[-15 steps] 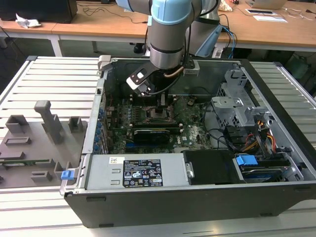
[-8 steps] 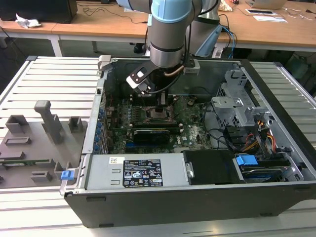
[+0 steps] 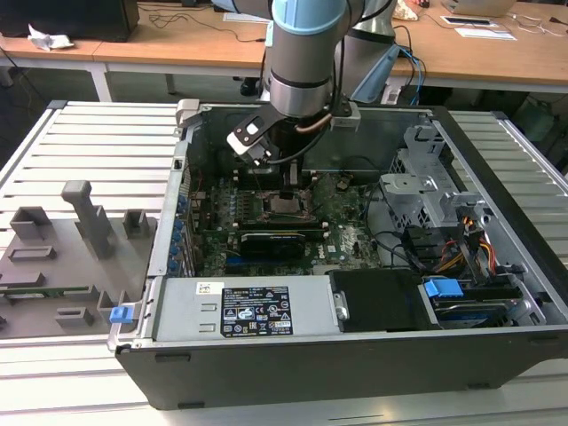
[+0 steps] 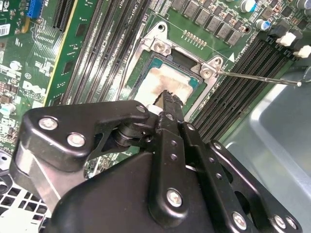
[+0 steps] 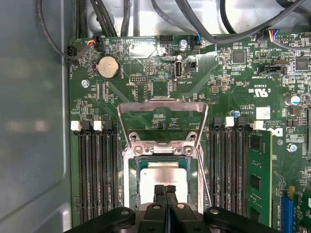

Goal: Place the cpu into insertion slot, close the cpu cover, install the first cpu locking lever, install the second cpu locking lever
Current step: 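Close the cpu cover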

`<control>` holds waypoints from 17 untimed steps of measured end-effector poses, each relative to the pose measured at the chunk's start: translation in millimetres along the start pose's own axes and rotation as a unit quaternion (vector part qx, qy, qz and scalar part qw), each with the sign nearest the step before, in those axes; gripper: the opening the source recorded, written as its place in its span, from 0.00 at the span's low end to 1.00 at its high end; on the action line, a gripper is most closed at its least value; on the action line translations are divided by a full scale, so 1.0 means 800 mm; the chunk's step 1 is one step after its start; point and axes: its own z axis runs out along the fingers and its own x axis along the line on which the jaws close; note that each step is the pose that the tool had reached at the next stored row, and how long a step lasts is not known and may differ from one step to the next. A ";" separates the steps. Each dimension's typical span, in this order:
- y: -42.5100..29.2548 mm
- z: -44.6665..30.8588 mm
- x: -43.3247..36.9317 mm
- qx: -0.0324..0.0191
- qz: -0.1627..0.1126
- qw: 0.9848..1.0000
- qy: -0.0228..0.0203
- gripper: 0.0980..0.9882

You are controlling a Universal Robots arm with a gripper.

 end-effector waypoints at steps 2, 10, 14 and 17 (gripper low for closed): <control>0.0000 -0.0010 0.000 0.000 0.000 1.000 0.000 0.01; 0.0000 -0.0056 0.000 0.000 0.000 1.000 0.000 0.01; 0.0000 -0.0079 0.000 0.000 0.000 1.000 0.000 0.01; 0.0000 -0.0093 0.000 0.000 0.000 1.000 0.000 0.01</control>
